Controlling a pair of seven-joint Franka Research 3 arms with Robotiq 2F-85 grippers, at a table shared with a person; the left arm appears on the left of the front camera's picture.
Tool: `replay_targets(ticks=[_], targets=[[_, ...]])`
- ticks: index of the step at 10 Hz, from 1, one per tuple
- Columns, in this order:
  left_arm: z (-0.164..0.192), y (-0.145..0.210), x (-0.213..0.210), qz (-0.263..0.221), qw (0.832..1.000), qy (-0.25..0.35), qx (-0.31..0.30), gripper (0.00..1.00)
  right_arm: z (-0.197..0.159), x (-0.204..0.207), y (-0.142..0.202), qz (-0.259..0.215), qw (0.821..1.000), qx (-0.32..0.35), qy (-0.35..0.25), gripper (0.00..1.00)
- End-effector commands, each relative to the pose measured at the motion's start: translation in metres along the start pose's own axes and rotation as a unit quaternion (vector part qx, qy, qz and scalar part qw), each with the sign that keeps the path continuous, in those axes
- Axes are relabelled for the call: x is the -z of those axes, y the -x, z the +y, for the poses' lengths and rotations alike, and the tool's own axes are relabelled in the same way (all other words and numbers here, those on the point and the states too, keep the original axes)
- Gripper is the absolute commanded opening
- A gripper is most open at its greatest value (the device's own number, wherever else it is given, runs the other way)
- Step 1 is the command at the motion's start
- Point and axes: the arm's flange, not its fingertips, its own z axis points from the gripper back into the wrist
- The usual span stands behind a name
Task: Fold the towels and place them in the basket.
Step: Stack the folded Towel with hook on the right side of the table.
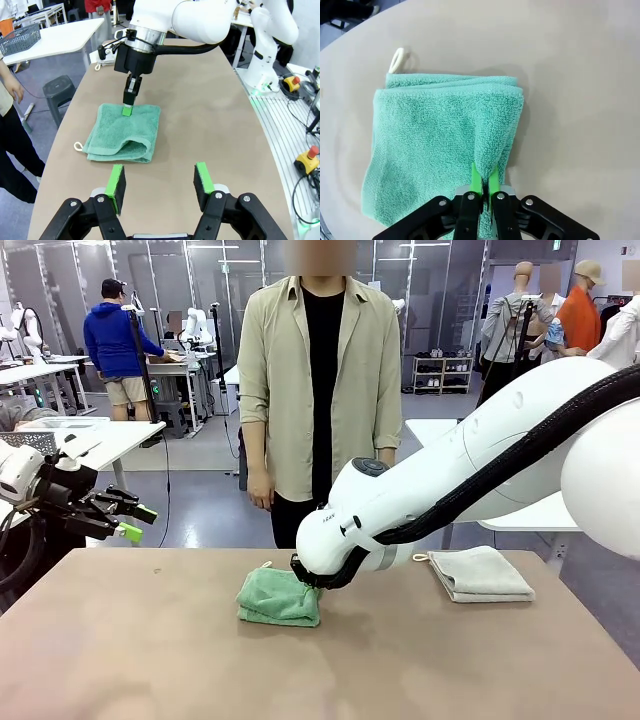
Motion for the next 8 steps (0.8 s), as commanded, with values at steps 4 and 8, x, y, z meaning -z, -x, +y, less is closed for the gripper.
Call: replay_targets(ticks=[4, 8], targets=[[-0.004, -0.001, 0.000, 0.010, 1.000, -0.004, 0.002, 0.70, -0.004, 0.005, -0.003, -0.022, 0.999, -0.014, 0.039, 0.06], [-0.004, -0.001, 0.000, 0.010, 1.000, -0.004, 0.002, 0.70, -0.046, -0.065, -0.023, -0.065, 0.989, -0.125, 0.049, 0.06]])
